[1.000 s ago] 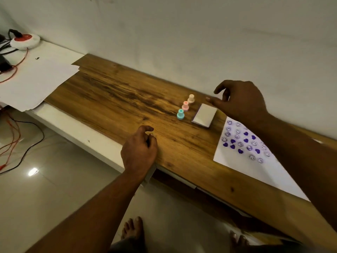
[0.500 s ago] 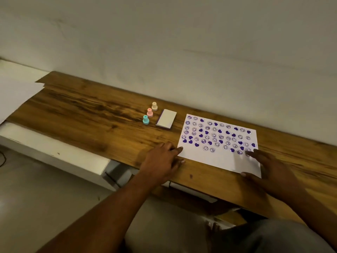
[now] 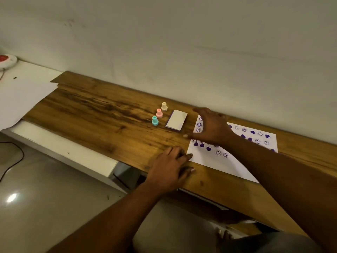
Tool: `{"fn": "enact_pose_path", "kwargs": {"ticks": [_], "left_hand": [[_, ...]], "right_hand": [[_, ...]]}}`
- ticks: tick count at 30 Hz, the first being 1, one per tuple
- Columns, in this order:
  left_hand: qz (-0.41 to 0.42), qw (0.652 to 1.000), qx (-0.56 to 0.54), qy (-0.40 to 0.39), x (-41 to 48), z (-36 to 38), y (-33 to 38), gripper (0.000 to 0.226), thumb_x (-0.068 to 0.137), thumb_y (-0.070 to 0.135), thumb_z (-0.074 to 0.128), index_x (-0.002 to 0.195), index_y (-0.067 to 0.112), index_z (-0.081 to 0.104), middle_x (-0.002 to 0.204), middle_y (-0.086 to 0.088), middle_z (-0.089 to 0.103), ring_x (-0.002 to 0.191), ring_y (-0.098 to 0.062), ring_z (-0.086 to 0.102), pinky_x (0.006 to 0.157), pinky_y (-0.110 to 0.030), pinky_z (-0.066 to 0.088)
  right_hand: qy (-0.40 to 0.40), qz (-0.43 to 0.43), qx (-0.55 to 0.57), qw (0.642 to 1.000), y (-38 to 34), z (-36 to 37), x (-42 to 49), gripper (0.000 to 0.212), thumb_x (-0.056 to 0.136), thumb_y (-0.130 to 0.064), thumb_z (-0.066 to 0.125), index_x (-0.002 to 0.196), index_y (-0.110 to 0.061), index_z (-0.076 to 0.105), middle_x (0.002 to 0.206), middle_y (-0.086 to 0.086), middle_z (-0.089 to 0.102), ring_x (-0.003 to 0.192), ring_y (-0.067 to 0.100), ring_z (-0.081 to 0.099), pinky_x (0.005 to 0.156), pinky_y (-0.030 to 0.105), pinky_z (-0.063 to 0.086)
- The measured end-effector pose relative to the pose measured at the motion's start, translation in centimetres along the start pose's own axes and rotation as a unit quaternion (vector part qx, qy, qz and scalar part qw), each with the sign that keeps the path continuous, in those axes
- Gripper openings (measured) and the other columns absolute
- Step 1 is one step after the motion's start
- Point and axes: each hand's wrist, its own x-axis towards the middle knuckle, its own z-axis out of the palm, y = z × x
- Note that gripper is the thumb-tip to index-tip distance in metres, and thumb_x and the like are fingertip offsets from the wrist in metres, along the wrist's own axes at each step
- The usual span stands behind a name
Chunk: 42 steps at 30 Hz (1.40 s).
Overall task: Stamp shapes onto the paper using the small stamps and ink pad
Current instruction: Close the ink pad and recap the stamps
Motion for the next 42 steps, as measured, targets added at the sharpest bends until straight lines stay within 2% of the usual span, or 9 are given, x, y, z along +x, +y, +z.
{"fn": "enact_pose_path", "kwargs": {"ticks": [7, 13, 20, 25, 27, 30, 32, 38, 42], "left_hand": [[0.011, 1.0, -0.017, 0.006, 0.0, 0.1, -0.3, 0.06, 0.101, 0.07, 0.031, 0.149, 0.038, 0.048, 0.136, 0.003, 0.046, 0.121, -0.015, 0.042, 0.086, -0.034, 0.046], [0.018, 1.0, -0.013, 0.013, 0.0, 0.3, -0.4, 0.058, 0.103, 0.066, 0.033, 0.149, 0.035, 0.05, 0.134, 0.002, 0.047, 0.118, -0.016, 0.043, 0.082, -0.034, 0.043], [0.018, 0.999, -0.029, 0.02, 0.0, 0.2, -0.4, 0.059, 0.103, 0.066, 0.032, 0.148, 0.034, 0.052, 0.131, 0.003, 0.047, 0.116, -0.014, 0.043, 0.082, -0.033, 0.043], [0.013, 0.999, -0.034, 0.02, 0.1, 0.2, -0.3, 0.059, 0.103, 0.066, 0.03, 0.148, 0.035, 0.052, 0.132, 0.003, 0.047, 0.118, -0.014, 0.042, 0.083, -0.033, 0.043], [0.015, 0.999, -0.038, 0.022, 0.2, 0.3, -0.3, 0.058, 0.103, 0.066, 0.032, 0.147, 0.035, 0.053, 0.132, 0.004, 0.047, 0.118, -0.013, 0.043, 0.083, -0.031, 0.043], [0.017, 0.998, -0.044, 0.032, 0.1, 0.5, -0.4, 0.056, 0.101, 0.065, 0.038, 0.146, 0.035, 0.054, 0.13, 0.006, 0.047, 0.118, -0.011, 0.043, 0.082, -0.028, 0.041], [0.017, 0.998, -0.045, 0.037, 0.0, 0.6, -0.5, 0.056, 0.1, 0.065, 0.039, 0.146, 0.036, 0.054, 0.13, 0.007, 0.048, 0.118, -0.01, 0.043, 0.083, -0.027, 0.042], [-0.005, 0.998, -0.027, 0.053, -0.3, 0.5, -0.3, 0.059, 0.099, 0.067, 0.039, 0.145, 0.035, 0.056, 0.13, 0.008, 0.049, 0.118, -0.01, 0.044, 0.086, -0.027, 0.043], [-0.023, 0.999, -0.016, 0.04, -0.5, -0.1, -0.1, 0.06, 0.099, 0.066, 0.04, 0.147, 0.034, 0.056, 0.136, 0.007, 0.051, 0.123, -0.01, 0.043, 0.092, -0.026, 0.04]], "right_hand": [[-0.023, 0.014, -0.013, 1.0, -2.1, 3.7, 6.5, 0.129, 0.059, -0.093, 0.064, 0.16, -0.026, 0.021, 0.163, 0.003, 0.037, 0.146, 0.03, 0.039, 0.116, 0.059, 0.032], [0.0, 0.012, 0.016, 1.0, -2.1, 4.7, 7.3, 0.124, 0.059, -0.09, 0.069, 0.159, -0.029, 0.027, 0.159, 0.0, 0.044, 0.141, 0.026, 0.046, 0.113, 0.051, 0.041], [-0.013, -0.004, 0.044, 0.999, -2.0, 5.0, 7.3, 0.124, 0.058, -0.088, 0.072, 0.158, -0.031, 0.027, 0.158, -0.002, 0.044, 0.14, 0.024, 0.047, 0.109, 0.053, 0.045], [-0.019, -0.004, 0.029, 0.999, -2.2, 4.5, 7.2, 0.125, 0.059, -0.088, 0.072, 0.159, -0.03, 0.025, 0.16, -0.001, 0.042, 0.143, 0.026, 0.044, 0.114, 0.058, 0.037], [0.015, -0.001, 0.026, 1.0, -2.5, 3.5, 6.5, 0.123, 0.06, -0.09, 0.069, 0.159, -0.03, 0.026, 0.16, -0.001, 0.042, 0.145, 0.025, 0.041, 0.116, 0.06, 0.032], [0.102, -0.006, 0.071, 0.992, -1.1, 1.0, 3.5, 0.11, 0.066, -0.09, 0.062, 0.156, -0.033, 0.034, 0.155, -0.007, 0.049, 0.141, 0.02, 0.047, 0.114, 0.059, 0.034], [0.123, -0.006, 0.07, 0.99, 1.8, -0.4, -0.3, 0.102, 0.069, -0.093, 0.057, 0.152, -0.036, 0.039, 0.149, -0.01, 0.055, 0.136, 0.018, 0.052, 0.114, 0.057, 0.035], [0.116, 0.138, -0.003, 0.984, 12.5, -0.3, -13.9, 0.098, 0.069, -0.089, 0.061, 0.148, -0.033, 0.045, 0.148, -0.001, 0.056, 0.127, 0.027, 0.058, 0.104, 0.058, 0.047], [0.079, 0.162, -0.001, 0.984, 14.6, 1.0, -17.6, 0.102, 0.069, -0.094, 0.055, 0.151, -0.035, 0.041, 0.154, -0.002, 0.048, 0.133, 0.027, 0.052, 0.104, 0.053, 0.05]]}}
